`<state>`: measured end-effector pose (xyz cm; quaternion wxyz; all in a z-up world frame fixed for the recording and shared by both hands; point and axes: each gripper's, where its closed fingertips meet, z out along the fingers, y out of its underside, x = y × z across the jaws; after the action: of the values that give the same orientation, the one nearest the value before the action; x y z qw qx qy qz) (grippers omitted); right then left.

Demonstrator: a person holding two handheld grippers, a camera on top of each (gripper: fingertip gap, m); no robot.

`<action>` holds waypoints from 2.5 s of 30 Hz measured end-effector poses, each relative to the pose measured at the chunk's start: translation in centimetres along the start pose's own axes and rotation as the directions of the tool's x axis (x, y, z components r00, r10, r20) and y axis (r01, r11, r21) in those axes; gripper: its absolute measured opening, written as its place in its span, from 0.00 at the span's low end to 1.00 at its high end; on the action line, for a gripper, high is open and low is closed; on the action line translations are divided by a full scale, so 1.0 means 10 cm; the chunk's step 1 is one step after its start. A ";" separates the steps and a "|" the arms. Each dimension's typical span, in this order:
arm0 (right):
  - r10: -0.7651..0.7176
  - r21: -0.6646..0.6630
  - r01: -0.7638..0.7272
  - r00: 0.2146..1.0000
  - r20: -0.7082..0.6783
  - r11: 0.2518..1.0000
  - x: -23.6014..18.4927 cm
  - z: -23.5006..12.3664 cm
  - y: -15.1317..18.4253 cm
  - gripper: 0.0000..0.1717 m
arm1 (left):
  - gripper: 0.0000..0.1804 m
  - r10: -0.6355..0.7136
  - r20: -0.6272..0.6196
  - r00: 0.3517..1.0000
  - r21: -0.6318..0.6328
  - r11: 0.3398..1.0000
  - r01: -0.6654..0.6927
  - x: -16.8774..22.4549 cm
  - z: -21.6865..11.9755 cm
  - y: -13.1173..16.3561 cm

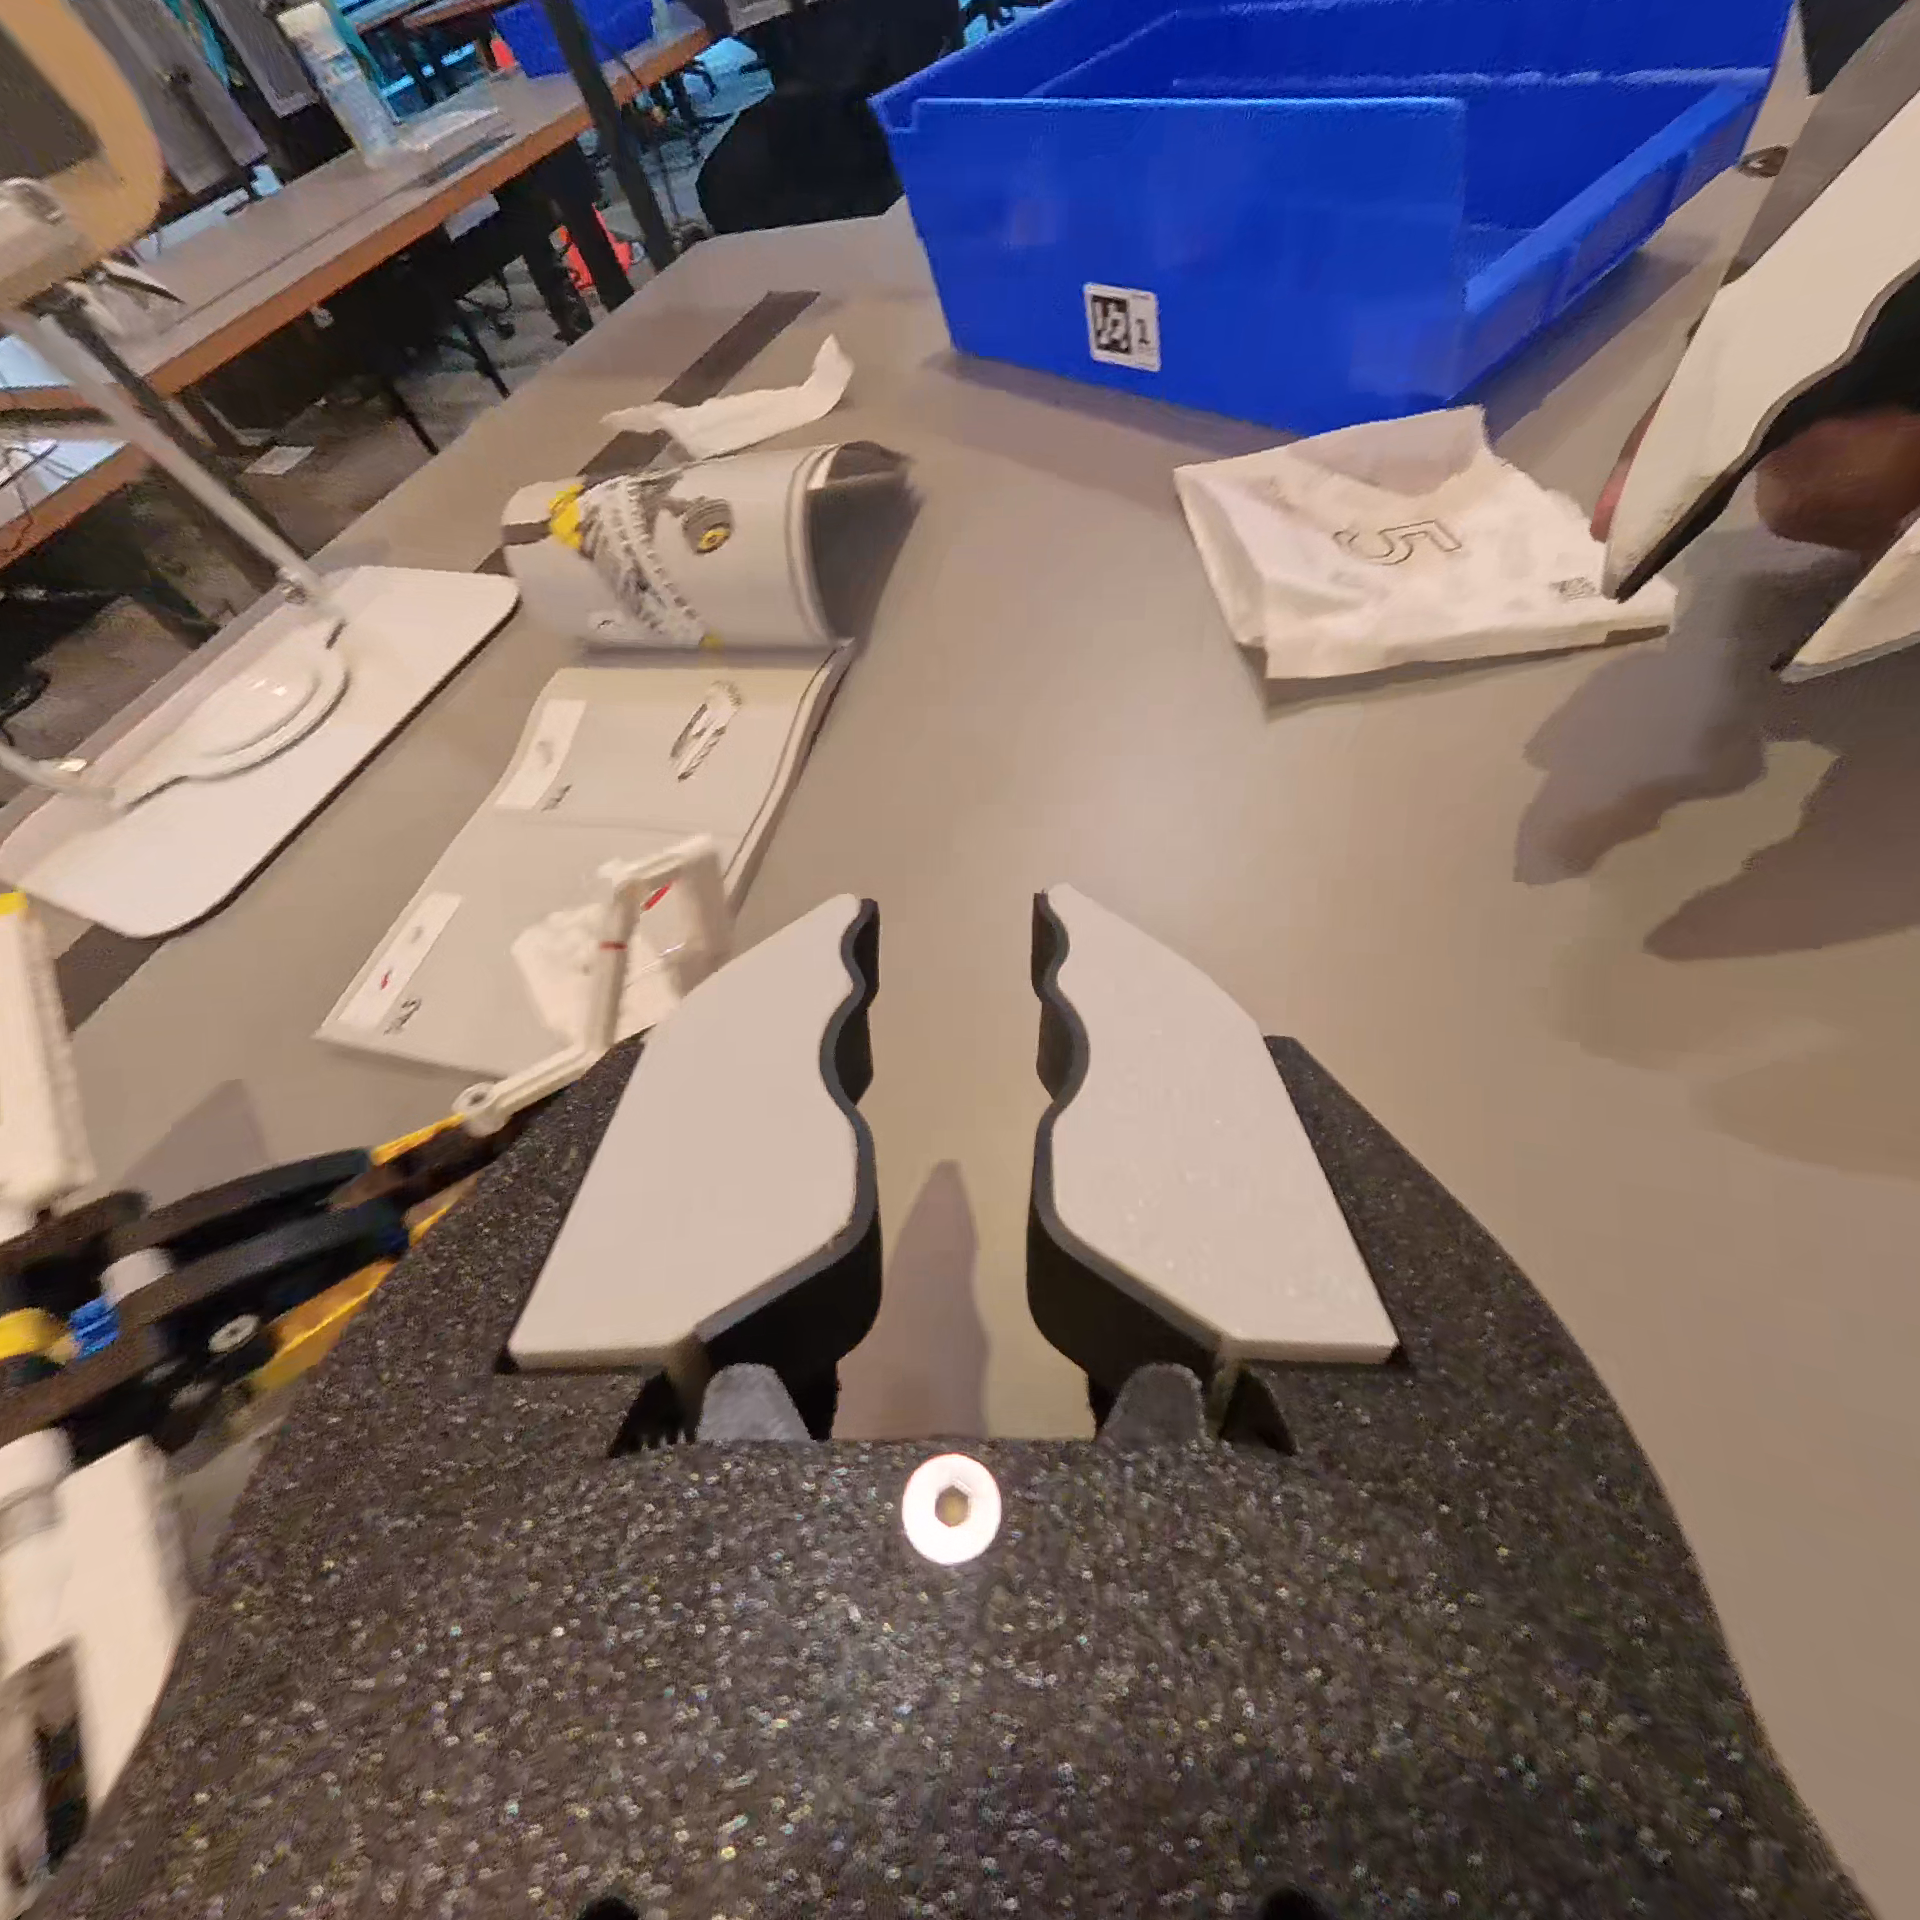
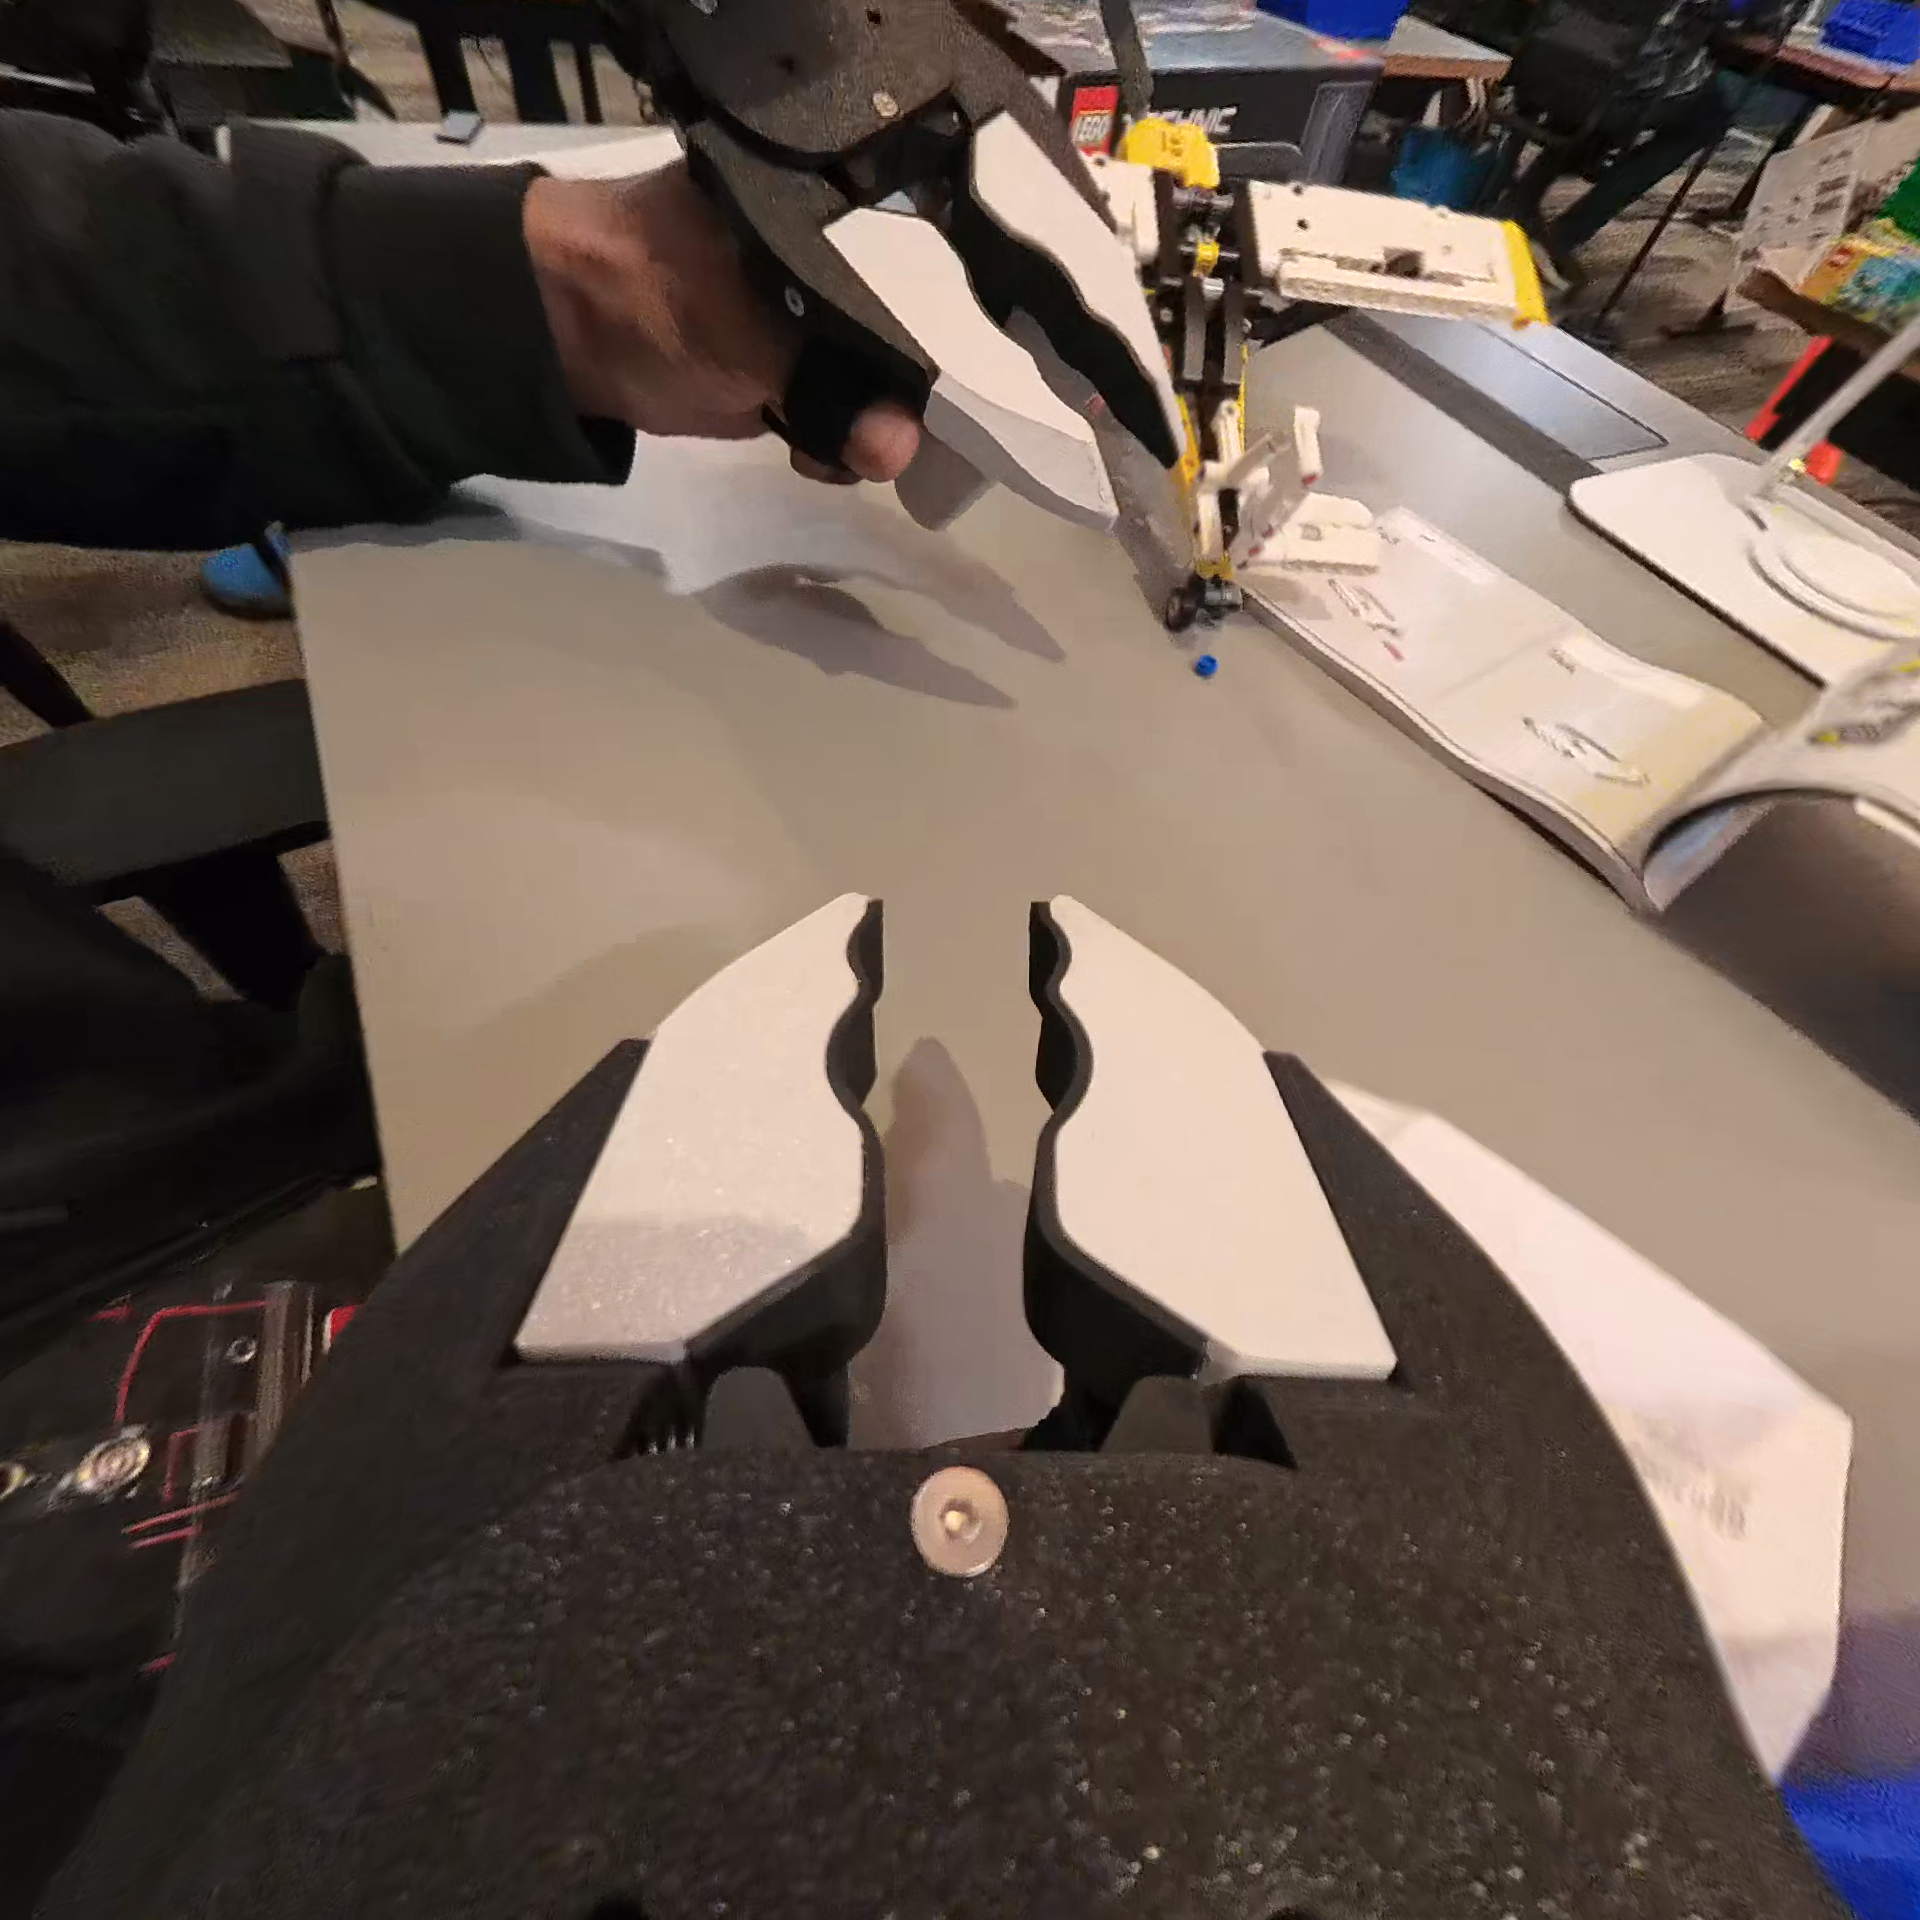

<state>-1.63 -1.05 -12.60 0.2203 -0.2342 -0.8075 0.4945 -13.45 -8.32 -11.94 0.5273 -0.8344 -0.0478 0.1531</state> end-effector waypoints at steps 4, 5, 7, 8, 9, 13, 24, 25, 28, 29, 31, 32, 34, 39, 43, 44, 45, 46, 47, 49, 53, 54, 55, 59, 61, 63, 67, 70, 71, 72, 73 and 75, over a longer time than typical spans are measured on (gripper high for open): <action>-0.051 -0.091 0.045 0.997 -0.061 0.995 0.31 0.37 -0.15 0.15 | 0.16 -0.006 0.034 0.999 -0.017 1.000 0.006 -0.23 -0.03 -0.03; -0.052 -0.118 0.044 0.996 -0.071 0.992 0.41 0.46 -0.17 0.16 | 0.16 -0.002 0.035 0.999 -0.017 1.000 0.003 -0.28 -0.01 -0.06; -0.037 -0.152 0.026 0.997 -0.071 0.988 0.58 0.64 -0.22 0.16 | 0.16 0.001 0.038 0.999 -0.002 1.000 -0.001 -0.35 0.04 -0.14; -0.021 -0.166 0.009 0.997 -0.072 0.986 0.66 0.73 -0.24 0.16 | 0.16 -0.003 0.039 0.999 0.004 1.000 0.003 -0.37 0.06 -0.17; -0.004 -0.179 -0.009 0.997 -0.072 0.984 0.73 0.82 -0.26 0.16 | 0.17 -0.012 0.056 0.998 0.012 1.000 0.011 -0.41 0.09 -0.20; 0.018 -0.181 -0.029 0.998 -0.064 0.983 0.85 1.09 -0.29 0.16 | 0.16 -0.105 0.119 0.987 0.180 0.980 0.082 -0.41 0.10 -0.28; 0.033 -0.084 -0.042 0.994 -0.102 0.996 1.02 1.12 -0.17 0.16 | 0.15 -0.160 0.063 0.985 0.292 0.947 0.135 -0.31 0.14 -0.25; 0.042 -0.087 -0.051 0.994 -0.100 0.995 1.03 1.12 -0.16 0.16 | 0.15 -0.169 0.054 0.984 0.297 0.944 0.146 -0.31 0.14 -0.25; 0.051 -0.085 -0.060 0.994 -0.094 0.995 1.03 1.13 -0.17 0.16 | 0.15 -0.181 0.033 0.983 0.277 0.946 0.165 -0.31 0.18 -0.20; 0.056 -0.080 -0.064 0.994 -0.091 0.995 1.02 1.12 -0.17 0.16 | 0.15 -0.185 0.034 0.982 0.271 0.948 0.169 -0.32 0.19 -0.18; 0.070 -0.072 -0.076 0.994 -0.087 0.994 1.03 1.11 -0.18 0.16 | 0.15 -0.201 0.024 0.979 0.258 0.948 0.188 -0.33 0.22 -0.15; 0.078 -0.067 -0.084 0.993 -0.085 0.994 1.04 1.10 -0.19 0.16 | 0.15 -0.212 0.013 0.977 0.255 0.946 0.202 -0.33 0.23 -0.14; 0.092 -0.056 -0.097 0.992 -0.085 0.994 1.05 1.08 -0.19 0.16 | 0.15 -0.222 0.000 0.975 0.247 0.945 0.215 -0.32 0.24 -0.12; 0.107 -0.048 -0.112 0.989 -0.103 0.993 1.09 1.05 -0.17 0.16 | 0.15 -0.212 -0.001 0.977 0.231 0.951 0.207 -0.32 0.25 -0.10; 0.090 -0.047 -0.096 0.989 -0.115 0.994 1.09 1.04 -0.17 0.16 | 0.15 -0.193 0.025 0.981 0.205 0.961 0.183 -0.32 0.25 -0.06; 0.082 -0.046 -0.088 0.990 -0.118 0.995 1.09 1.04 -0.18 0.16 | 0.15 -0.189 0.037 0.981 0.196 0.964 0.178 -0.33 0.25 -0.05; 0.073 -0.045 -0.079 0.990 -0.123 0.996 1.09 1.03 -0.19 0.16 | 0.15 -0.184 0.049 0.982 0.186 0.967 0.172 -0.34 0.25 -0.03; 0.065 -0.043 -0.071 0.990 -0.128 0.997 1.09 1.02 -0.21 0.16 | 0.15 -0.178 0.063 0.982 0.176 0.971 0.164 -0.35 0.25 -0.02; 0.055 -0.045 -0.062 0.989 -0.134 0.997 1.09 1.02 -0.22 0.16 | 0.15 -0.172 0.080 0.982 0.169 0.973 0.156 -0.37 0.25 0.00; 0.029 -0.057 -0.038 0.988 -0.151 0.998 1.12 1.01 -0.22 0.16 | 0.15 -0.169 0.099 0.981 0.167 0.974 0.151 -0.39 0.25 0.00; -0.012 -0.117 -0.009 0.984 -0.175 0.993 1.20 1.02 -0.19 0.17 | 0.15 -0.157 0.123 0.980 0.160 0.978 0.136 -0.40 0.25 0.01; -0.022 -0.140 -0.004 0.983 -0.184 0.990 1.23 1.02 -0.18 0.19 | 0.15 -0.152 0.132 0.979 0.151 0.980 0.132 -0.40 0.25 0.03; -0.033 -0.164 0.001 0.981 -0.192 0.986 1.26 1.02 -0.17 0.20 | 0.15 -0.149 0.141 0.979 0.144 0.981 0.129 -0.41 0.25 0.04; -0.115 -0.256 0.053 0.966 -0.233 0.965 1.41 0.95 -0.19 0.23 | 0.14 -0.178 0.195 0.965 0.094 0.982 0.162 -0.47 0.23 0.13; -0.157 -0.305 0.077 0.956 -0.248 0.949 1.51 0.92 -0.22 0.26 | 0.14 -0.212 0.208 0.955 0.062 0.977 0.203 -0.50 0.22 0.20; -0.204 -0.368 0.104 0.948 -0.245 0.924 1.59 0.94 -0.21 0.30 | 0.14 -0.248 0.211 0.946 0.052 0.969 0.243 -0.52 0.20 0.23; -0.320 -0.458 0.216 0.934 -0.161 0.862 1.61 1.09 -0.21 0.37 | 0.13 -0.300 0.198 0.933 0.051 0.954 0.296 -0.52 0.16 0.27; -0.314 -0.448 0.247 0.946 -0.082 0.860 1.58 1.31 -0.25 0.39 | 0.13 -0.322 0.198 0.926 0.049 0.947 0.318 -0.52 0.12 0.30; -0.301 -0.441 0.246 0.952 -0.059 0.863 1.59 1.39 -0.26 0.39 | 0.13 -0.329 0.200 0.923 0.045 0.944 0.326 -0.51 0.11 0.31; -0.288 -0.437 0.245 0.957 -0.035 0.866 1.59 1.46 -0.26 0.40 | 0.13 -0.335 0.200 0.921 0.043 0.942 0.333 -0.51 0.10 0.32; -0.278 -0.433 0.248 0.960 -0.007 0.866 1.60 1.53 -0.26 0.42 | 0.13 -0.337 0.198 0.920 0.043 0.941 0.336 -0.49 0.09 0.32; -0.263 -0.421 0.258 0.964 0.045 0.870 1.59 1.63 -0.25 0.43 | 0.13 -0.328 0.194 0.924 0.040 0.944 0.327 -0.46 0.09 0.31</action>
<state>-24.26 -3.95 -15.09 0.2343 -0.1688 -0.9180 0.2717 -18.29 -10.07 -14.16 0.5408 -0.7935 -0.2382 0.1455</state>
